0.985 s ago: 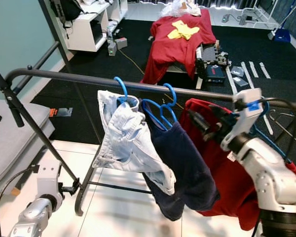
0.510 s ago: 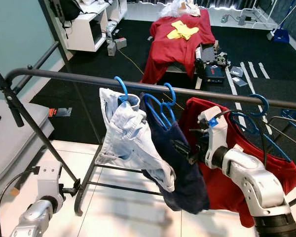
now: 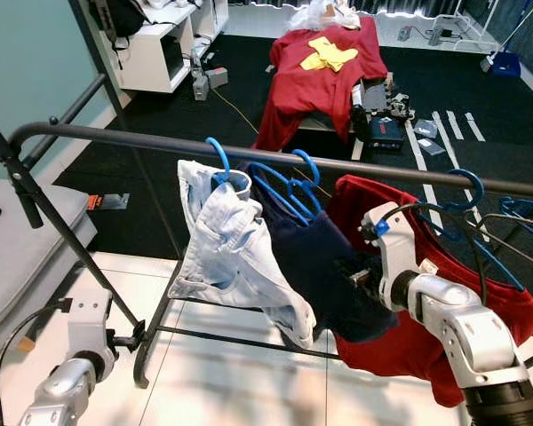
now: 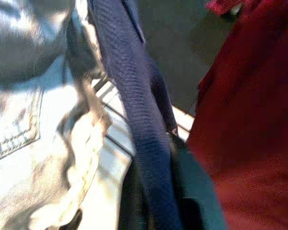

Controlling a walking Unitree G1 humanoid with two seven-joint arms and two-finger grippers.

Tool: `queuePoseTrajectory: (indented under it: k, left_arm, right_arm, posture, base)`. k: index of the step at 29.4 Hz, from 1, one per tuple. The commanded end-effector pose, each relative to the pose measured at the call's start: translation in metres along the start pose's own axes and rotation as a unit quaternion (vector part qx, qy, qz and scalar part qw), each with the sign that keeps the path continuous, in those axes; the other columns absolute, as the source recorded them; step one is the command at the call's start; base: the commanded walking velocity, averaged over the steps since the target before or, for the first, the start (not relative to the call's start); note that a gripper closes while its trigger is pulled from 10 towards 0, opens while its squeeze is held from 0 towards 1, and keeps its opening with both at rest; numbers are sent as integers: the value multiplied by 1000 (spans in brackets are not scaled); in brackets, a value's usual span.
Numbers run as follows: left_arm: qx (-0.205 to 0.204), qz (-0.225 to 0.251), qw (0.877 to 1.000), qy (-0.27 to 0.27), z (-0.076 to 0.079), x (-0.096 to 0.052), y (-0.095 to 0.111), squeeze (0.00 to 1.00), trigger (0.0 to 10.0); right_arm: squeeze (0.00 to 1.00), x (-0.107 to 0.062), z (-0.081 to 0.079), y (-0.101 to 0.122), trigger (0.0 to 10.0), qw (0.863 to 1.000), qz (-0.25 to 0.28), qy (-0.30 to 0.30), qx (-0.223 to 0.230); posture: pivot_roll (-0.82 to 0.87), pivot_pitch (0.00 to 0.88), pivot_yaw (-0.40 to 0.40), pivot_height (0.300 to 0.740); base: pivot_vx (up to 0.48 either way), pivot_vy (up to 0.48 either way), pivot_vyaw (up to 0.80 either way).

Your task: Hang hanger

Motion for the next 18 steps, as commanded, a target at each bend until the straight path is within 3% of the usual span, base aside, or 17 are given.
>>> queuePoseTrajectory:
  k: [1, 6, 14, 16, 17, 18]
  left_arm:
    - [-4, -1, 1000, 3, -1, 1, 0, 0, 10000]
    - [-8, -1, 1000, 3, -4, 2, 2, 0, 10000]
    - [-11, 0, 1000, -1, -4, 2, 3, 0, 10000]
    - [-14, -1, 1000, -6, -5, 3, 5, 0, 10000]
    - [-14, -1, 1000, -6, -5, 3, 5, 0, 10000]
    - [-16, -4, 1000, -8, -7, 4, 5, 0, 10000]
  right_arm:
    - [0, -5, 4, 13, 0, 999, 37, -3, -2]
    - [0, -21, 6, 36, 0, 994, 105, 9, 7]
    - [0, -38, 3, 42, 0, 991, 132, 30, 13]
    - [0, -60, 0, 44, 0, 987, 147, 59, 18]
    - [0, -60, 0, 44, 0, 987, 147, 59, 18]
    - [0, -71, -1, 42, 0, 986, 150, 70, 19]
  posture:
    - [-6, 93, -29, 740]
    - [-9, 93, -26, 740]
    - [-11, 92, -25, 740]
    - [-15, 93, -22, 740]
    - [-15, 93, -22, 740]
    - [-21, 93, -20, 740]
  base:
    - [0, 0, 0]
    - [0, 0, 0]
    - [0, 0, 0]
    - [0, 0, 0]
    - [0, 0, 0]
    - [-330, 0, 0]
Point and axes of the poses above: a point about 5 cm out from each wrist's last joint towards the gripper, its own x axis pointing out of the wrist towards the gripper, its own y axis along the axis of the wrist's last joint, z = x × y, the point moved 4 cm from there along x, pointing out of the wrist towards the gripper, and after that the axes turned 1 degree about -x, right-handed, at the moved point
